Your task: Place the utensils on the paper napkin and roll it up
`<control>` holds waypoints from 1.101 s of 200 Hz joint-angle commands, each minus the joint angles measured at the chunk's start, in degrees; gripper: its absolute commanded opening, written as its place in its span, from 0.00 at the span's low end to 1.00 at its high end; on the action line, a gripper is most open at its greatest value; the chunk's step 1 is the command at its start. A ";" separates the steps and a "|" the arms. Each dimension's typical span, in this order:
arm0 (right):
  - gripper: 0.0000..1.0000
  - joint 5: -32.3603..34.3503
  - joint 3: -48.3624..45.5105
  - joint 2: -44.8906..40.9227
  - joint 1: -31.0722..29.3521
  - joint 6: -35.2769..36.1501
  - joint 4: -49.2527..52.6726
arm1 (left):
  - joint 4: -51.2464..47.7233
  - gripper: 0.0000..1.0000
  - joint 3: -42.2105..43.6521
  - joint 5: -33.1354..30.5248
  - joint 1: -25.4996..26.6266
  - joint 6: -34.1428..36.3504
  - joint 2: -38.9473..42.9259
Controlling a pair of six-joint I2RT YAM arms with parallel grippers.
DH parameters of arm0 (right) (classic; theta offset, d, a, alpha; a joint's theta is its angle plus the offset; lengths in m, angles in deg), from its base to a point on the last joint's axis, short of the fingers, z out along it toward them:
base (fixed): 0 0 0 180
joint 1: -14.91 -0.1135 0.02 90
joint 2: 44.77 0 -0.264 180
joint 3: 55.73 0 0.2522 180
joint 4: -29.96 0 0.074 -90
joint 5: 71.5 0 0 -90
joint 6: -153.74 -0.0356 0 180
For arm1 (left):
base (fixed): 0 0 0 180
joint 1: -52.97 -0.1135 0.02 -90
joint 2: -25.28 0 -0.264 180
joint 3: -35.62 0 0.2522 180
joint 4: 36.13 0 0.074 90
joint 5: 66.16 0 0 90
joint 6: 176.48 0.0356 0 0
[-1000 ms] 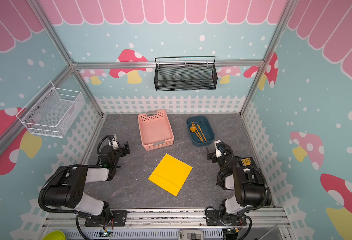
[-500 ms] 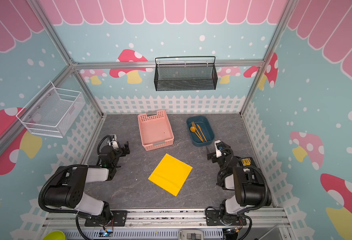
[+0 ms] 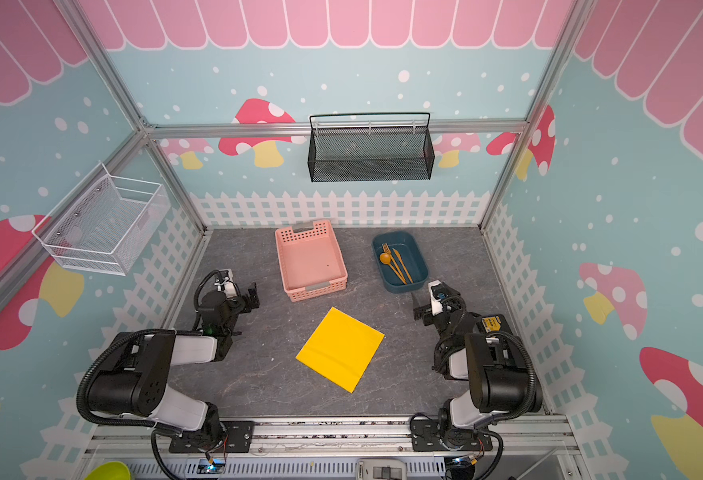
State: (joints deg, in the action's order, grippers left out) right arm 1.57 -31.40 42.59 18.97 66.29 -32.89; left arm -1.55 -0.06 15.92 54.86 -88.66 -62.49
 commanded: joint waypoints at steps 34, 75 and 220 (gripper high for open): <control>1.00 3.56 -0.02 0.03 -0.23 -0.44 -1.08 | 1.47 1.00 -0.90 -0.34 -0.27 0.09 -0.21; 1.00 7.46 -0.86 -5.41 -0.89 -1.19 1.95 | -1.41 1.00 -0.35 -6.77 0.45 -1.41 4.79; 0.78 -3.17 16.88 -24.34 -11.45 -18.47 54.01 | -58.07 0.91 -18.60 3.28 19.04 -17.12 24.56</control>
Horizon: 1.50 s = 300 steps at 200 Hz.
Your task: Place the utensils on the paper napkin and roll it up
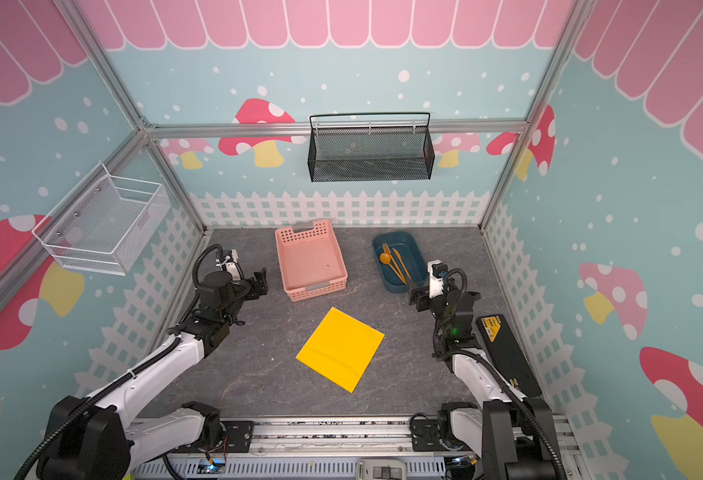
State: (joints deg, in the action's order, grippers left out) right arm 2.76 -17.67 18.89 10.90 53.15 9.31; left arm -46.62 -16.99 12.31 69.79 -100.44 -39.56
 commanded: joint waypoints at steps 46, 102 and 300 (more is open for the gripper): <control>0.61 -13.17 5.72 2.15 -9.63 -15.34 18.54 | -19.19 0.86 -0.70 10.95 13.90 -13.73 2.35; 0.46 -22.14 5.76 9.83 -14.04 -17.05 22.68 | -14.04 0.70 3.69 17.93 21.08 -24.10 -3.59; 0.28 -16.65 3.94 25.26 -17.35 -22.46 26.54 | -10.46 0.49 4.31 23.33 21.24 -29.77 -19.27</control>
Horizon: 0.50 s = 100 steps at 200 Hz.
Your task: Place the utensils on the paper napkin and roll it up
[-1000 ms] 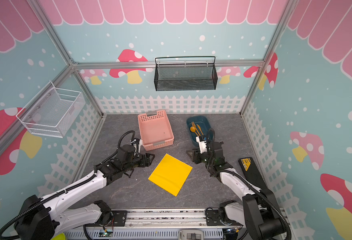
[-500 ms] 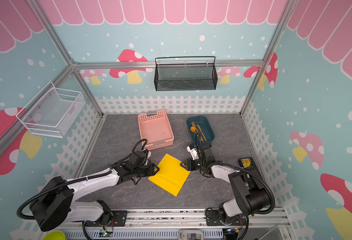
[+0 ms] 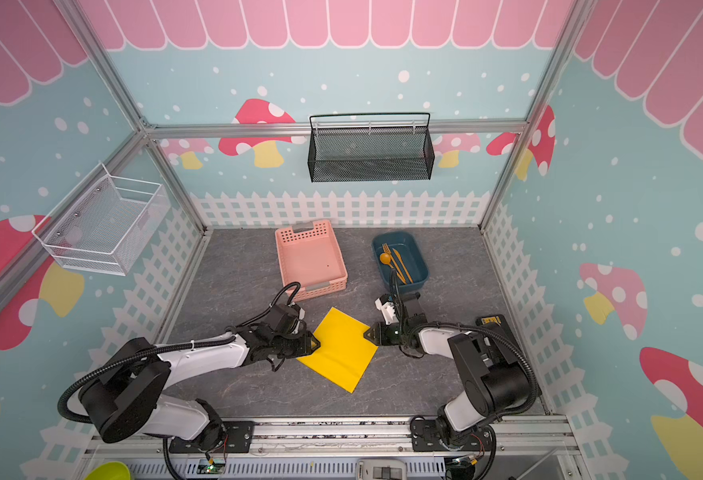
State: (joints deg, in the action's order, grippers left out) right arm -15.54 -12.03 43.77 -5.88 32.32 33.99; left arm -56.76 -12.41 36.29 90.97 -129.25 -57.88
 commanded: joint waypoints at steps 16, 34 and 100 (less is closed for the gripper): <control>0.28 2.58 -2.92 -0.35 -0.56 -2.58 2.42 | -0.76 0.49 -0.69 -0.92 0.07 -0.67 -1.31; 0.27 3.29 -4.20 -1.45 -0.56 -3.21 3.14 | -1.19 0.50 -1.19 -1.02 0.06 -0.34 -1.72; 0.27 3.83 -8.23 -6.16 -0.52 -5.53 4.64 | -2.84 0.50 -3.34 -0.88 0.07 1.05 -3.93</control>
State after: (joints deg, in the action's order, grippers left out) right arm -14.12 -17.72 38.08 -5.88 28.61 33.31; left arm -57.14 -14.66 36.26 90.97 -128.92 -60.26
